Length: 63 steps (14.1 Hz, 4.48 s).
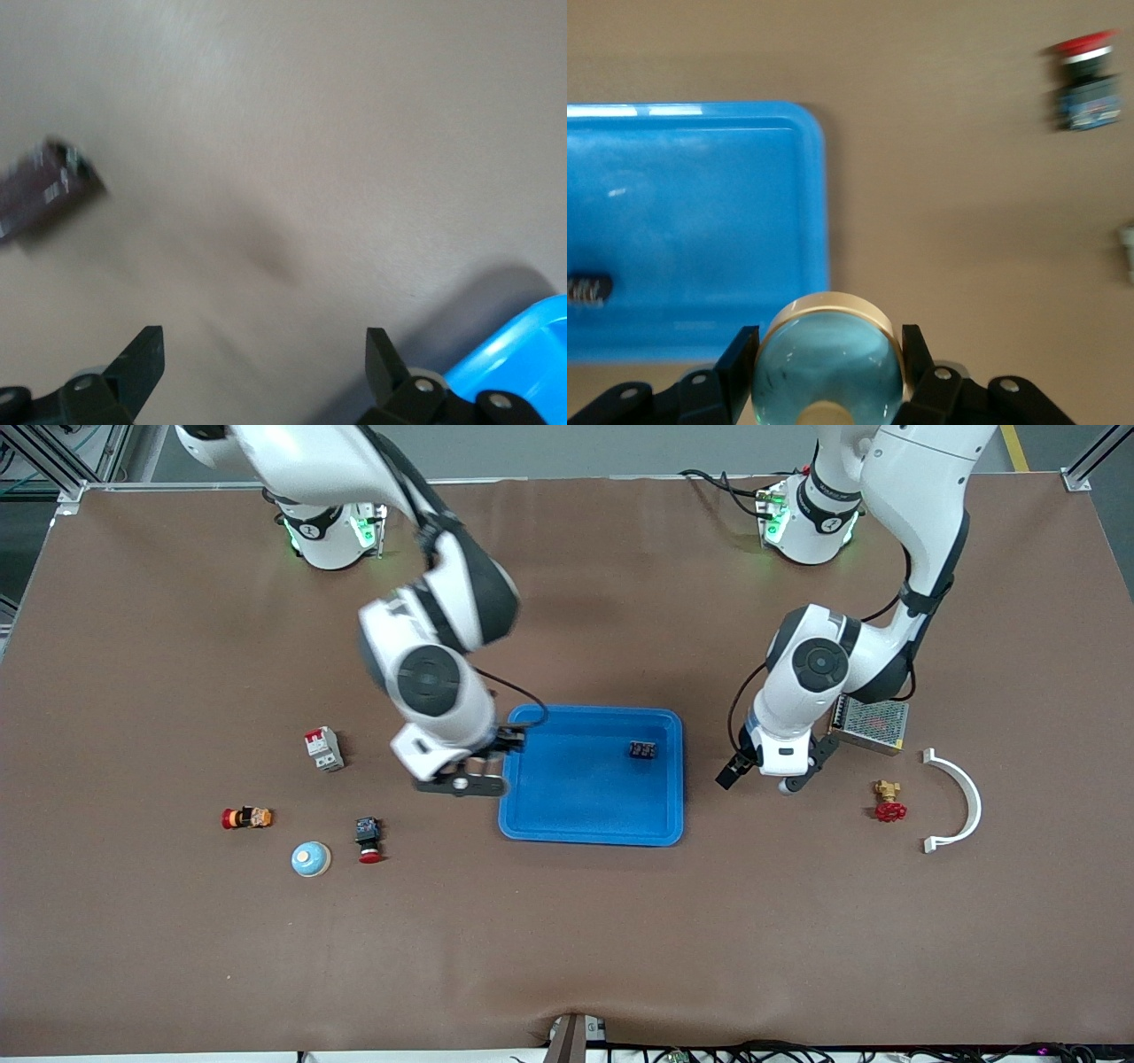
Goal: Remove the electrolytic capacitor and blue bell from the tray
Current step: 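Release the capacitor by the silver box while the right gripper lifts the bell, then lower the left gripper onto the second capacitor while the right gripper carries the bell, then grasp and lift the capacitor with the left gripper while the right gripper lowers the bell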
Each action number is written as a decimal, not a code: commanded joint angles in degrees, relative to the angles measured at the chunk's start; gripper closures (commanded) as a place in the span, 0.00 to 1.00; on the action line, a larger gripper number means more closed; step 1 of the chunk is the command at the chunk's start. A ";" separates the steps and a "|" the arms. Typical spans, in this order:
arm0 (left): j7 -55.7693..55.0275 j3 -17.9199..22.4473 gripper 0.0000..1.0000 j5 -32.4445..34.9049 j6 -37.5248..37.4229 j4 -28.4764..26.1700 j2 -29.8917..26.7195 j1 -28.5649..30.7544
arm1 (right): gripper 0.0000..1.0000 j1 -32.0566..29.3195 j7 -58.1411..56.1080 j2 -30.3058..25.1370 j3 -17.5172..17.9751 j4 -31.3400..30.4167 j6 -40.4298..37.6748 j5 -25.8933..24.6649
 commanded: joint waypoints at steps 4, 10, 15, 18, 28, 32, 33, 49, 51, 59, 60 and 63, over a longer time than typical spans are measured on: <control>-21.80 -0.16 0.00 0.20 -0.99 3.00 0.60 -2.03 | 0.38 -14.75 -25.38 -10.88 0.87 -2.64 -11.99 -0.87; -37.13 0.10 0.00 1.07 -0.46 5.12 4.73 -9.85 | 0.38 -26.70 -45.51 -12.74 0.87 -3.34 -14.20 -7.29; -42.04 0.27 0.00 1.07 0.33 5.65 6.14 -13.63 | 0.38 -35.15 -57.85 -12.65 0.95 -8.69 -9.91 -7.29; -44.59 0.27 0.00 1.07 0.24 7.23 6.58 -13.90 | 0.38 -38.24 -62.86 -15.10 0.96 -17.54 -2.54 -7.29; -49.17 0.54 0.00 1.16 -0.28 10.84 10.62 -16.27 | 0.38 -39.03 -62.87 -24.16 0.96 -45.86 24.44 -7.20; -52.15 0.54 0.00 5.01 -0.28 10.84 12.73 -16.89 | 0.38 -39.12 -62.87 -23.90 0.96 -50.62 31.40 -7.20; -53.29 0.54 0.00 6.51 -0.20 10.92 13.08 -16.89 | 0.38 -39.03 -62.87 -23.81 0.96 -51.06 31.93 -7.20; -53.92 0.54 0.39 7.75 -0.98 12.07 13.96 -16.71 | 0.38 -38.07 -62.17 -18.72 1.13 -57.66 44.85 -7.03; -53.83 0.54 0.54 7.84 -1.07 12.24 13.96 -16.63 | 0.38 -37.37 -62.17 -17.05 1.13 -57.84 46.52 -6.85; -52.61 0.54 1.00 8.71 -2.38 13.82 13.43 -16.10 | 0.38 -37.01 -62.08 -12.92 1.31 -58.98 52.50 -6.50; -51.90 0.54 1.00 8.81 -4.22 14.78 13.43 -16.01 | 0.38 -36.75 -61.99 -12.74 1.31 -59.15 53.46 -6.50; -48.22 0.45 1.00 8.81 -9.15 17.42 13.26 -15.31 | 0.38 -36.66 -61.91 -11.95 1.31 -59.77 55.14 -6.41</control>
